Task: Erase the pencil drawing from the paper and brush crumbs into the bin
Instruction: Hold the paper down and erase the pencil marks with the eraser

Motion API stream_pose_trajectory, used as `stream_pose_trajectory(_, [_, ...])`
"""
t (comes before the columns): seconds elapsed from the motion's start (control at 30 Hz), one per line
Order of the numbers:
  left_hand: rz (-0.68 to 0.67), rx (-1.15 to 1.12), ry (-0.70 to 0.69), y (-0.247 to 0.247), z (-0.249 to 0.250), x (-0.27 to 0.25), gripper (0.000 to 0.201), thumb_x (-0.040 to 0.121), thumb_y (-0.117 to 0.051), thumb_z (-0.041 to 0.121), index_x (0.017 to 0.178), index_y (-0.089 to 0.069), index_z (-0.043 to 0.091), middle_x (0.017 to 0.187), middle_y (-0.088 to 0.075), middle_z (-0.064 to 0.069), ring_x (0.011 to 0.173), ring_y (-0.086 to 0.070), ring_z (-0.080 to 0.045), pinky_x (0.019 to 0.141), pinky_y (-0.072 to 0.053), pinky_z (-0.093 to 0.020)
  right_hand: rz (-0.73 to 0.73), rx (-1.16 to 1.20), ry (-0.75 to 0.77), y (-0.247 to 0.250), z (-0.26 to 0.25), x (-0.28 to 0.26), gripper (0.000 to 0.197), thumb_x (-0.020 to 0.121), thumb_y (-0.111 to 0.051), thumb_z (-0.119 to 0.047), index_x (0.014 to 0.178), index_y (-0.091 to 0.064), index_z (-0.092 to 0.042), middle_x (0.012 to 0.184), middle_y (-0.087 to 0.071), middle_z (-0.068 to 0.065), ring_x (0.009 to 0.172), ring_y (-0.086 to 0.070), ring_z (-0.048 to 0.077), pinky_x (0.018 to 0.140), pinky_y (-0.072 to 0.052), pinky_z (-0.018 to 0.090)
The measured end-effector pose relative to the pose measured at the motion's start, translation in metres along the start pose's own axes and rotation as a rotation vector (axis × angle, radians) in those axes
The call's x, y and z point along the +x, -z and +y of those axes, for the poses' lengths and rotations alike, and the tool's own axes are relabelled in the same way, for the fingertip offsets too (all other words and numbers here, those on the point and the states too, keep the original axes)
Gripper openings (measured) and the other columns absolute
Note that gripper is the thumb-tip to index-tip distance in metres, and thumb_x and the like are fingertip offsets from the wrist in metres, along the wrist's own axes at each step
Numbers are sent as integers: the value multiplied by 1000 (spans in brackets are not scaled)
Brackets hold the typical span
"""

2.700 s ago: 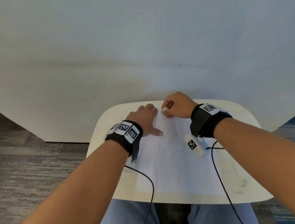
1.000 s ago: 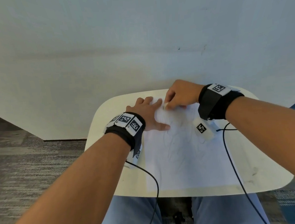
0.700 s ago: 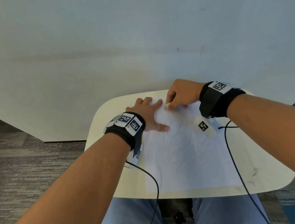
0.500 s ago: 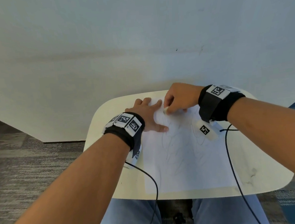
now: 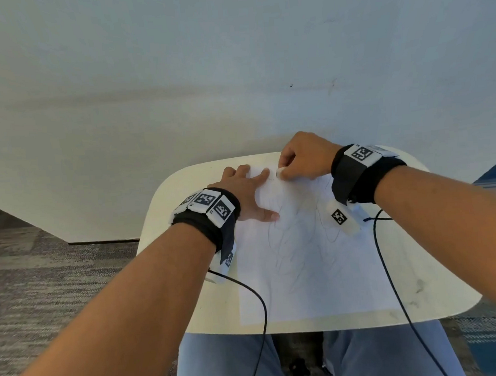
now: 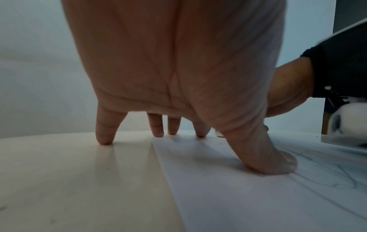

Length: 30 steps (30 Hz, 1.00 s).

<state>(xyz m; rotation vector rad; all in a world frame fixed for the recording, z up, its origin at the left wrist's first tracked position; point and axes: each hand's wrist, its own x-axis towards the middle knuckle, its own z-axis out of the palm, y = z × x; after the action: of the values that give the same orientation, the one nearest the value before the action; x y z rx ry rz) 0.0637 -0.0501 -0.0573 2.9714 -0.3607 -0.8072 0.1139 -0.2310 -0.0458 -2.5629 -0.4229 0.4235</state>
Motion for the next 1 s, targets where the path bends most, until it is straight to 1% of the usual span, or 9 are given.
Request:
stream_pose_trajectory(0.13, [1,-10,1,-1,0,0,109,73,-65,74,154,1,44,164,0,2,148,1,-25,112,-30,-55,-229,-42,56,-7,-7,-9,7,79,-75,-25,73,-70,-25,69,-66,-10,54,-58,9,47,-47,18])
stream_pose_trajectory(0.3, [-2,-9,4,-1,1,1,108,73,-64,74,154,1,45,164,0,2,148,1,-25,112,-29,-56,26,-63,11,3,5,-2,4,80,-72,-20,78,-72,-17,70,-63,-10,63,-59,10,52,-42,18])
stream_pose_trajectory(0.37, [-6,-4,3,-1,1,0,107,74,-64,73,154,1,45,164,1,2,148,1,-25,112,-29,-56,-65,-81,62,-3,0,-5,6,78,-74,-22,75,-72,-18,69,-64,-10,61,-59,9,55,-47,23])
stream_pose_trajectory(0.43, [-10,0,0,0,1,0,107,75,-65,72,154,2,45,164,1,2,148,1,-26,112,-30,-55,-217,-51,74,-5,-3,-10,8,77,-76,-27,75,-73,-20,67,-65,-10,56,-58,9,52,-51,23])
stream_pose_trajectory(0.47, [-10,0,-1,0,1,0,107,75,-65,72,154,2,45,164,1,2,148,1,-25,112,-30,-55,-231,-48,65,-2,-1,-9,8,78,-76,-28,76,-73,-20,67,-65,-10,57,-59,9,51,-51,22])
stream_pose_trajectory(0.6, [-6,-4,-3,0,1,0,107,75,-64,73,154,2,45,164,1,2,148,1,-25,113,-28,-55,-21,-85,48,7,9,-2,12,81,-72,-24,81,-75,-12,69,-65,-9,63,-60,14,53,-49,23])
stream_pose_trajectory(0.77, [-3,-5,-7,0,0,0,107,75,-65,72,154,1,45,164,2,2,149,2,-25,113,-28,-54,-231,-75,83,1,1,-9,8,79,-75,-28,76,-73,-20,67,-66,-9,56,-61,11,52,-55,24])
stream_pose_trajectory(0.9, [-4,-14,-8,-2,-1,2,107,75,-64,73,154,2,45,164,2,3,149,2,-24,113,-28,-54,-22,-69,40,6,10,-1,9,81,-72,-21,77,-71,-13,70,-66,-4,57,-62,18,50,-53,26])
stream_pose_trajectory(1.0, [-5,-4,-15,-1,0,1,107,75,-65,72,155,1,44,164,1,1,149,1,-25,113,-28,-54,-106,-94,93,2,11,-6,11,81,-72,-22,77,-71,-12,67,-66,-6,55,-63,9,55,-53,25])
